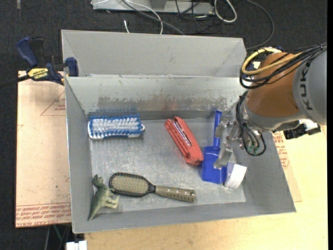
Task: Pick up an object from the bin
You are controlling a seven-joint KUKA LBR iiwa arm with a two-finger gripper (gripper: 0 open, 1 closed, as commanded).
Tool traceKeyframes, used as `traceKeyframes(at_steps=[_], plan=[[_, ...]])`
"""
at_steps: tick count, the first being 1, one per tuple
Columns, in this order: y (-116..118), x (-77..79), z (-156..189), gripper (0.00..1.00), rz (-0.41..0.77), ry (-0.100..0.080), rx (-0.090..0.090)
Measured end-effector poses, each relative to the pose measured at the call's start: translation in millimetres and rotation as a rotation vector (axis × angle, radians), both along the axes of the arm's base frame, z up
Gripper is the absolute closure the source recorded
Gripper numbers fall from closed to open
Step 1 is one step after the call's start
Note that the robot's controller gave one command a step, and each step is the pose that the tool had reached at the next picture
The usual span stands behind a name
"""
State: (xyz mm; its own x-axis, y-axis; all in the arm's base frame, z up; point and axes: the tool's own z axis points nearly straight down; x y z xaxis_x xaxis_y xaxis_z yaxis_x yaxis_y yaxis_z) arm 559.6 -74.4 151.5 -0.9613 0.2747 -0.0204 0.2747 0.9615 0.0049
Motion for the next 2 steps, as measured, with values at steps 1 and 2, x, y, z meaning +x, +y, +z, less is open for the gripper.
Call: traceKeyframes(at_steps=[1,2], plan=[[-12,-5.8,-84,0.00,0.100,-0.002,-0.001],[-38,76.8,-80,0.00,0.491,-0.020,-0.017]])
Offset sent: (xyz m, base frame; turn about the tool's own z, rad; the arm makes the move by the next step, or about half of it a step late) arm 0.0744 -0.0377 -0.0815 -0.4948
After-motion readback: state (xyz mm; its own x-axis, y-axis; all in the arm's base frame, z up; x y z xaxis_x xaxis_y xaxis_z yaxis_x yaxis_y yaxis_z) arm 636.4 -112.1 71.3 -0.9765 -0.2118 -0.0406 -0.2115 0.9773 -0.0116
